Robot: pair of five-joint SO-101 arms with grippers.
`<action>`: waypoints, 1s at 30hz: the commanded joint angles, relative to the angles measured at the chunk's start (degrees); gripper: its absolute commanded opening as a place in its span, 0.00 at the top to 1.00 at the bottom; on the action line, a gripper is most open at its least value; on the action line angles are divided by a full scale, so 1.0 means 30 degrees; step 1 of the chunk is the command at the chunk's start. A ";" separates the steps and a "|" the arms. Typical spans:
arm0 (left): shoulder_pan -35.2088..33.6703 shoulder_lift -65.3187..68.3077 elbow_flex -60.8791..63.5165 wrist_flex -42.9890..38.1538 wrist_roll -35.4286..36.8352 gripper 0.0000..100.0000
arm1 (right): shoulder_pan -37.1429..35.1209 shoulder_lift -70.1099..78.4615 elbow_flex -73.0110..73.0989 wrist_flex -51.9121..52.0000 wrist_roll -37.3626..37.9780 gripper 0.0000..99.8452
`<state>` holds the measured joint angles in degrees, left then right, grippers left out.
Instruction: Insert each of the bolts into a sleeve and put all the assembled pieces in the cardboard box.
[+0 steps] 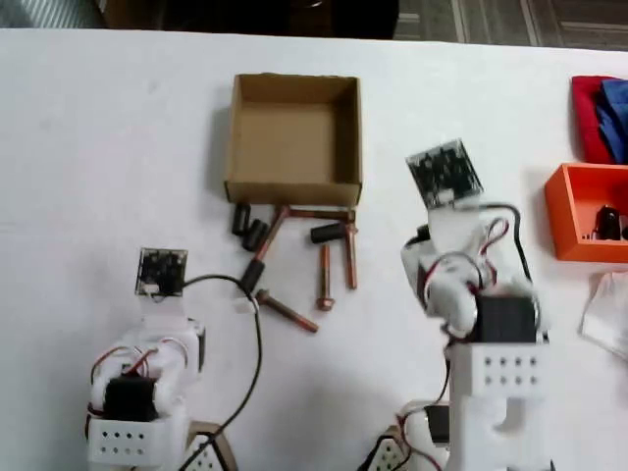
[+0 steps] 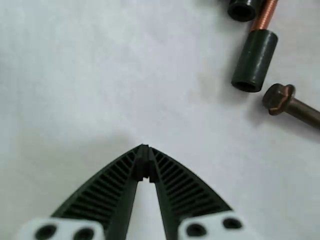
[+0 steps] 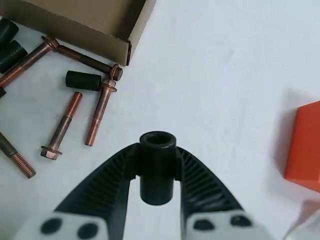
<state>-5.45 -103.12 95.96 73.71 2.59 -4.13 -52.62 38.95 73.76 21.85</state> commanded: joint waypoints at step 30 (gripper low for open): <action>0.6535 -0.0059 0.0396 -0.0264 0.0088 0.97 | -0.0161 -0.1040 -0.2637 0.4498 -0.0029 0.98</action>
<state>10.90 -103.12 95.96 73.71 2.51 -4.13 -54.81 33.76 87.03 21.85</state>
